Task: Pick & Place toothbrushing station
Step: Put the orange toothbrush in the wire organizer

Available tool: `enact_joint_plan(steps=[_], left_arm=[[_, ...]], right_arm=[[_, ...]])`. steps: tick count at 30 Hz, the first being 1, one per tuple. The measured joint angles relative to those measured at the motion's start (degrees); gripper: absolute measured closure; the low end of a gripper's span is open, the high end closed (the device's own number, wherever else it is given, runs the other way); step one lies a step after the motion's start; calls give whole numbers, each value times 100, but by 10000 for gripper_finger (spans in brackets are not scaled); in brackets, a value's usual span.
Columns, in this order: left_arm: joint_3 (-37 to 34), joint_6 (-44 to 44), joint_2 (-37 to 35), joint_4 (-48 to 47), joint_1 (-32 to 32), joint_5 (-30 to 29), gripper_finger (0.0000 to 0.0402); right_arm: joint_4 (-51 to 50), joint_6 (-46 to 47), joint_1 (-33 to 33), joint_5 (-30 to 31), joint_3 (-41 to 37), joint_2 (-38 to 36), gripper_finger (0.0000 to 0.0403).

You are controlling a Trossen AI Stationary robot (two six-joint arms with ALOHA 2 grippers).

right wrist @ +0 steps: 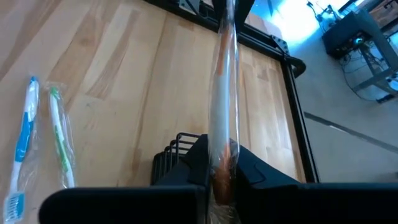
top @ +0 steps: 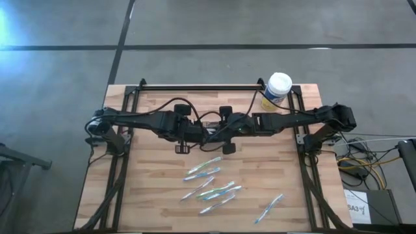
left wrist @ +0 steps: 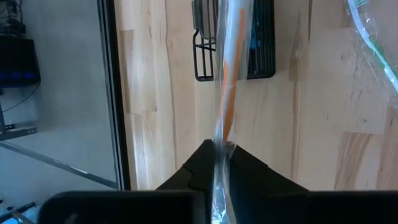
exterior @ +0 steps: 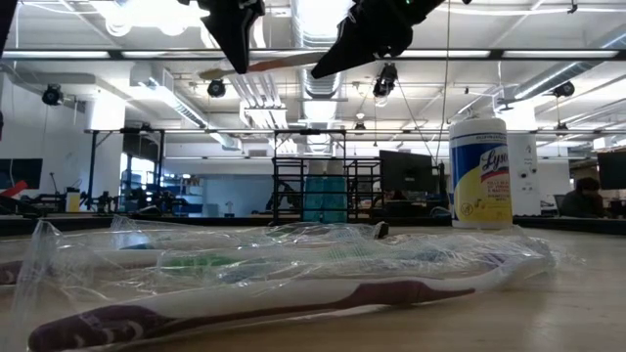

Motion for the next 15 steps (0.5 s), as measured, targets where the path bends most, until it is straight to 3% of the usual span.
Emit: enact_joint_plan(steps=[15], left_arm=[[278, -22, -565, -35, -94, 9, 256]], right_arm=[[40, 198, -110, -43, -258, -162, 390]])
